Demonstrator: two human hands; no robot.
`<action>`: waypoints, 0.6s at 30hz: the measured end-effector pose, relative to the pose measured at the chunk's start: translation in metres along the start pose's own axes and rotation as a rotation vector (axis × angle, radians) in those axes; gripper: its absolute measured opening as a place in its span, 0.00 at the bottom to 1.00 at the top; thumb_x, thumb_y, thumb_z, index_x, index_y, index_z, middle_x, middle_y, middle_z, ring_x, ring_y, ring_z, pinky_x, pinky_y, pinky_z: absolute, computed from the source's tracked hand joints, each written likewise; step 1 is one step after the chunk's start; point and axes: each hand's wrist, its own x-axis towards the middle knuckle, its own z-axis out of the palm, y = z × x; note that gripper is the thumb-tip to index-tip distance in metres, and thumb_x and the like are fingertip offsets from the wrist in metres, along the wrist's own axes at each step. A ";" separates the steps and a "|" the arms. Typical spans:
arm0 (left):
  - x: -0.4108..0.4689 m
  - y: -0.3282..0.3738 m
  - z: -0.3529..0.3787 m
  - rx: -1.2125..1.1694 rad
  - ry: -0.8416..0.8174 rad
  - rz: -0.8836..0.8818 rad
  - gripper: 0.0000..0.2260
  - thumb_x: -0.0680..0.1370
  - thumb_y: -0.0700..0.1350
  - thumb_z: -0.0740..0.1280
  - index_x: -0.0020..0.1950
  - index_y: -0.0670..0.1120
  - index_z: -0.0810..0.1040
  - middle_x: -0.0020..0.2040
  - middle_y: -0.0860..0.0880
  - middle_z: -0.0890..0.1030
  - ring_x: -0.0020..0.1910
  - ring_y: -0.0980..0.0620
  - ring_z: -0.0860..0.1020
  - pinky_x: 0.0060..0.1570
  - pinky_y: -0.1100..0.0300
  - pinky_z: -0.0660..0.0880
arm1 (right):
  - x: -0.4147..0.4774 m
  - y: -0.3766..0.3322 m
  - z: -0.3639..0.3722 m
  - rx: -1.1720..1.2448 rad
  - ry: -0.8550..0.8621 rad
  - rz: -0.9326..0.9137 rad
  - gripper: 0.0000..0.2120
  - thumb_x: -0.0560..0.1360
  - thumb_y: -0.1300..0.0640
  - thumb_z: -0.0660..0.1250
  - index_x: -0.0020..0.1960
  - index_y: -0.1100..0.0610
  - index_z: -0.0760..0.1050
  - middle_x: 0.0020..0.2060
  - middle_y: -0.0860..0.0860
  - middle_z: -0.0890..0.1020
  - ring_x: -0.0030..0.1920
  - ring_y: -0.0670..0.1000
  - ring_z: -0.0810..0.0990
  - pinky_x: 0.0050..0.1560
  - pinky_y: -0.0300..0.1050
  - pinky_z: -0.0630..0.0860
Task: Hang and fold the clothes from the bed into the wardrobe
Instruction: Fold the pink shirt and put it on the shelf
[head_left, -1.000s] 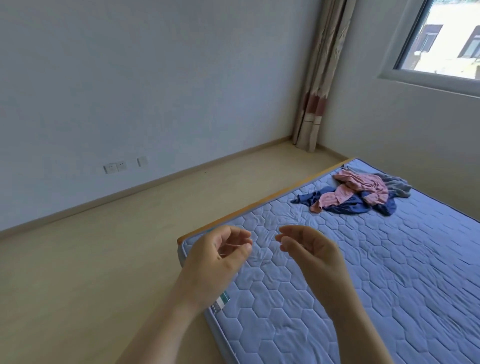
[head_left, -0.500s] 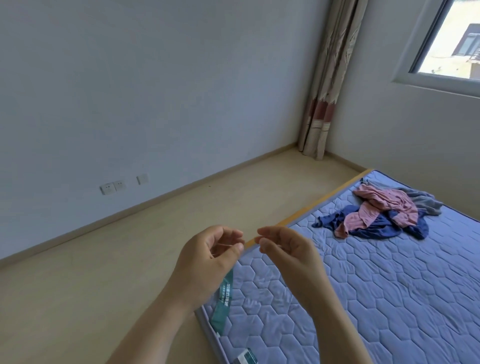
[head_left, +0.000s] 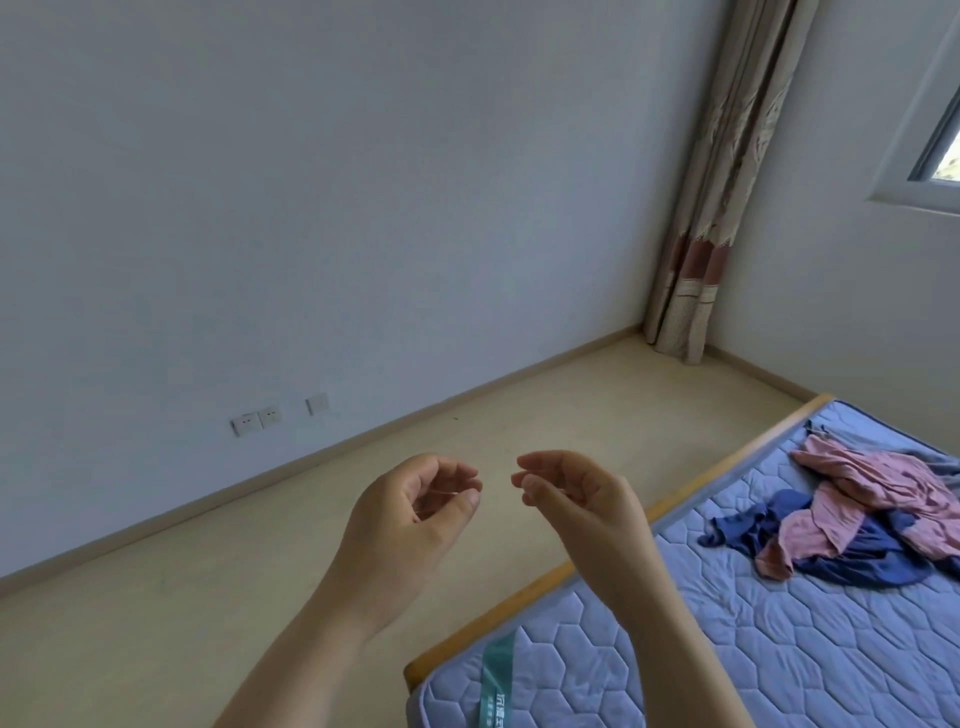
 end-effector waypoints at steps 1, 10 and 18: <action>0.009 -0.005 -0.004 -0.013 0.000 -0.008 0.06 0.76 0.45 0.70 0.52 0.53 0.81 0.47 0.59 0.84 0.48 0.62 0.81 0.46 0.74 0.74 | 0.009 0.001 0.004 -0.015 -0.011 0.003 0.07 0.76 0.60 0.69 0.50 0.49 0.81 0.44 0.49 0.86 0.46 0.54 0.84 0.53 0.52 0.81; 0.108 -0.059 -0.073 -0.056 -0.023 0.013 0.06 0.77 0.44 0.70 0.52 0.54 0.81 0.47 0.59 0.84 0.48 0.62 0.81 0.45 0.74 0.74 | 0.103 0.000 0.089 -0.079 0.017 -0.014 0.07 0.76 0.58 0.69 0.50 0.46 0.81 0.43 0.46 0.86 0.45 0.48 0.84 0.50 0.44 0.82; 0.213 -0.112 -0.178 -0.082 -0.080 0.029 0.05 0.77 0.44 0.69 0.51 0.53 0.81 0.47 0.59 0.84 0.48 0.63 0.81 0.44 0.76 0.73 | 0.186 -0.014 0.210 -0.073 0.087 0.023 0.07 0.75 0.58 0.69 0.50 0.47 0.81 0.44 0.46 0.86 0.45 0.47 0.84 0.52 0.47 0.81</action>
